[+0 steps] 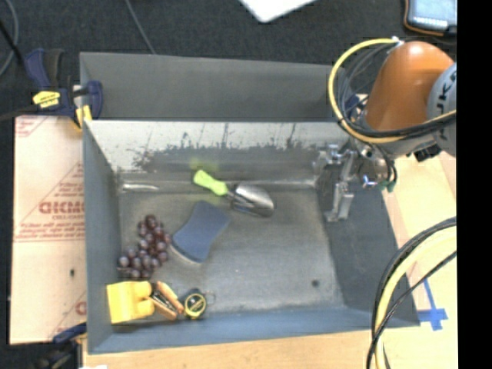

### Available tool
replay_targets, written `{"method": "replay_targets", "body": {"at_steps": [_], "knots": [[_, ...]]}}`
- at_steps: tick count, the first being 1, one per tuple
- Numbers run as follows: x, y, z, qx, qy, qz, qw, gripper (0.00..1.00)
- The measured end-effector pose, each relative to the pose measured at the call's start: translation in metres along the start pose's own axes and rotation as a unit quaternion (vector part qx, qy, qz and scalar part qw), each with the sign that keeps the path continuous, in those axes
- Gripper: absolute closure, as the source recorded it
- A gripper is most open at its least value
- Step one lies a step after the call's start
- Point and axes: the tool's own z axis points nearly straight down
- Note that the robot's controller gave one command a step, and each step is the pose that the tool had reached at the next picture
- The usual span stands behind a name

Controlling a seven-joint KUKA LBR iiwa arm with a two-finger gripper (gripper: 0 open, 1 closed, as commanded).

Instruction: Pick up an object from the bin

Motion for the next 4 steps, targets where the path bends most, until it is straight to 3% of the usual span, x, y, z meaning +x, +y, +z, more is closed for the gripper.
{"method": "replay_targets", "body": {"at_steps": [2, 3, 4], "knots": [[-0.001, 0.001, -0.005, 0.001, -0.0037, -0.002, 1.0000, 0.00], [-0.011, 0.025, 0.037, 0.002, -0.0094, -0.003, 1.0000, 0.00], [-0.010, 0.047, 0.066, 0.000, -0.0020, -0.006, 1.0000, 0.00]]}}
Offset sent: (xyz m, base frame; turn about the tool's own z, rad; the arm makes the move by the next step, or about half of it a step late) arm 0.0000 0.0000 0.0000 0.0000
